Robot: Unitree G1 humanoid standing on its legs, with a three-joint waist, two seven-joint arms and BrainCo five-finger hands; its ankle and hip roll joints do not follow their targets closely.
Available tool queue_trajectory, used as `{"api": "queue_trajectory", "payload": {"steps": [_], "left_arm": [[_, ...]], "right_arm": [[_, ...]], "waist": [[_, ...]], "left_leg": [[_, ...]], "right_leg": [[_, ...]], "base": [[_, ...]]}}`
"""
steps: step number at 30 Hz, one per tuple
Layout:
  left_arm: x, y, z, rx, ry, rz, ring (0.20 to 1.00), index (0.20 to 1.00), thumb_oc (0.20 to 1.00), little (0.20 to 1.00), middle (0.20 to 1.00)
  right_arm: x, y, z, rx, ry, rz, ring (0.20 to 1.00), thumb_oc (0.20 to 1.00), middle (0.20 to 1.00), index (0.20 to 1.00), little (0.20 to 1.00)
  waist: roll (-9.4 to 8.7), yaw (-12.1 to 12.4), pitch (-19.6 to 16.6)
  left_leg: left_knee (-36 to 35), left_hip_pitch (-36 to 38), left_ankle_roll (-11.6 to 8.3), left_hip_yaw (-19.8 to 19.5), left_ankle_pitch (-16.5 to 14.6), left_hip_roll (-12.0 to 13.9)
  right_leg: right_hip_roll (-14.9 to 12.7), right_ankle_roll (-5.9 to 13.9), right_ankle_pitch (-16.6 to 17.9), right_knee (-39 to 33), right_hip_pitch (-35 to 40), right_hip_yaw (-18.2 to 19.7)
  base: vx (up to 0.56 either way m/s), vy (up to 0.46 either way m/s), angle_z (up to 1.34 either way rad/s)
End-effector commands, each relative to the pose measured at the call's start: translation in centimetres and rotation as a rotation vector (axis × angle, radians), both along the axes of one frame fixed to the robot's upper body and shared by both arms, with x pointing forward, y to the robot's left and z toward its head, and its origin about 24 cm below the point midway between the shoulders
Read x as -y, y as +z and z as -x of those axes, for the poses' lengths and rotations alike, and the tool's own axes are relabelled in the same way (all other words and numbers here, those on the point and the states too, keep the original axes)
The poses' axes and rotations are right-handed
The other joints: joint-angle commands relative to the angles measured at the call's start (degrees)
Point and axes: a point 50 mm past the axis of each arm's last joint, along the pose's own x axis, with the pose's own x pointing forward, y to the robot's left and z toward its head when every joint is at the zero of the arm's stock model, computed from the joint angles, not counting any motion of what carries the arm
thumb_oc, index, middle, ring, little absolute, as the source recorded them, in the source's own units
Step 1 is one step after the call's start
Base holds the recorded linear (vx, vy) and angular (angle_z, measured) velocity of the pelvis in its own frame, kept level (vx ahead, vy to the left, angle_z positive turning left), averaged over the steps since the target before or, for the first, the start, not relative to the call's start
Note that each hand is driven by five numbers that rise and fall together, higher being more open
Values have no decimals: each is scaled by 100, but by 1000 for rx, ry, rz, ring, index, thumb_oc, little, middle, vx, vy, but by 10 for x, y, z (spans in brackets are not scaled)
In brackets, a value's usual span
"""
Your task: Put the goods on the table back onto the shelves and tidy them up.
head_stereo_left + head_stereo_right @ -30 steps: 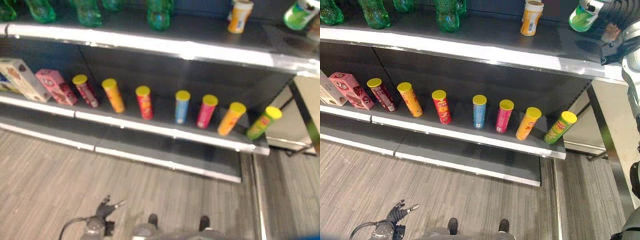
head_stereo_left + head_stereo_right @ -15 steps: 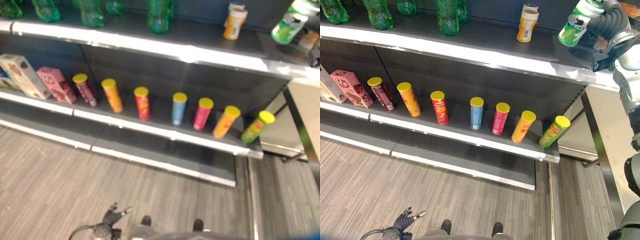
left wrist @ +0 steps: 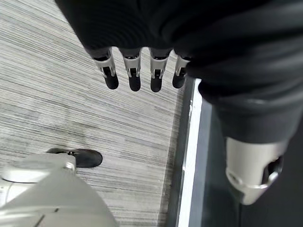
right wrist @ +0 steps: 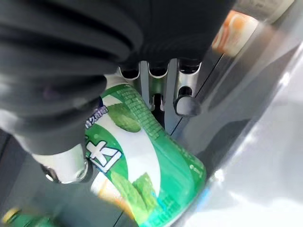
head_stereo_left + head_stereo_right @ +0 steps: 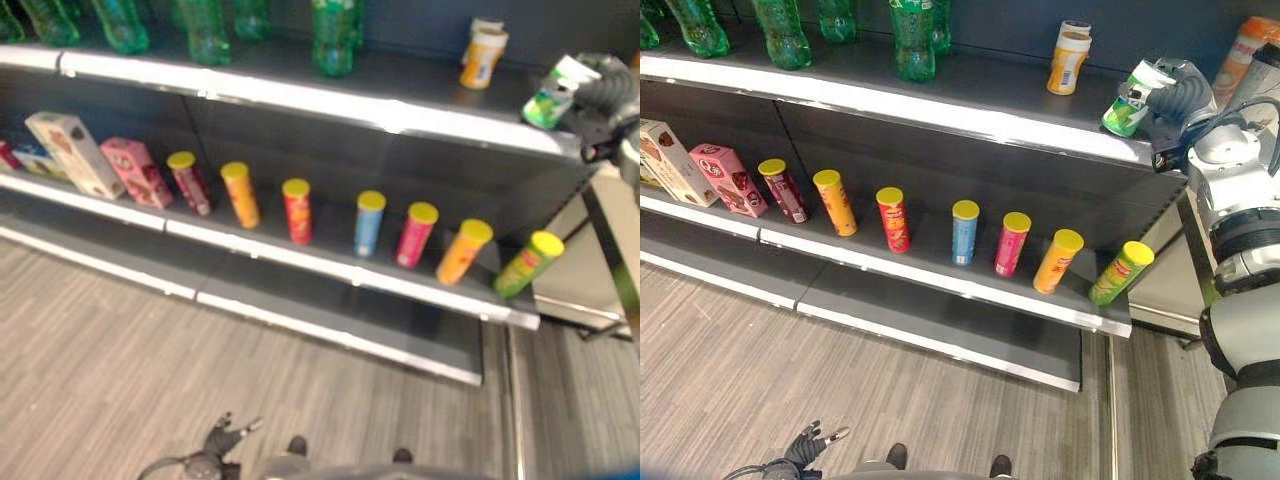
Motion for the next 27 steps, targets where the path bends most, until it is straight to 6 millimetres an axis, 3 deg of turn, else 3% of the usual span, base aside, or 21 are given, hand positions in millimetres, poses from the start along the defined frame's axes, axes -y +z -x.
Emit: {"api": "queue_trajectory", "payload": {"steps": [1,20,21,22,23,27], "left_arm": [[-20,10,-19,41,-2,-60,1000,1000,1000,1000,1000],[-15,8,-20,39,4,-54,1000,1000,1000,1000,1000],[-15,7,-19,34,4,-53,1000,1000,1000,1000,1000],[-15,7,-18,31,5,-54,1000,1000,1000,1000,1000],[-14,7,-18,29,6,-54,1000,1000,1000,1000,1000],[-15,6,-15,19,12,-57,1000,1000,1000,1000,1000]], "right_arm": [[-1,57,7,129,-52,89,200,200,200,200,200],[-16,64,2,125,-50,202,200,200,200,200,200],[-16,64,1,129,-48,199,291,291,291,291,291],[-17,64,1,131,-48,198,903,903,903,903,903],[-17,64,1,133,-47,196,1000,1000,1000,1000,1000],[-21,65,0,151,-40,191,1000,1000,1000,1000,1000]], "waist": [[-391,169,133],[-490,244,163],[-492,244,161],[-492,241,160],[-494,241,160],[-500,235,161]], "left_leg": [[-2,-96,-261,-38,-428,72],[-2,-108,-250,-163,-450,29],[-2,-104,-247,-164,-453,27],[-2,-98,-246,-164,-456,27],[-2,-94,-244,-162,-458,31],[-2,-71,-236,-150,-469,30]], "right_leg": [[-280,313,-480,56,246,-143],[-298,305,-515,73,320,-266],[-298,306,-517,72,326,-271],[-299,306,-520,73,331,-275],[-299,306,-520,75,333,-274],[-300,309,-521,77,338,-256]], "base": [[22,5,10],[6,3,4],[4,9,4],[6,7,3],[0,0,0],[1,2,1]]}}
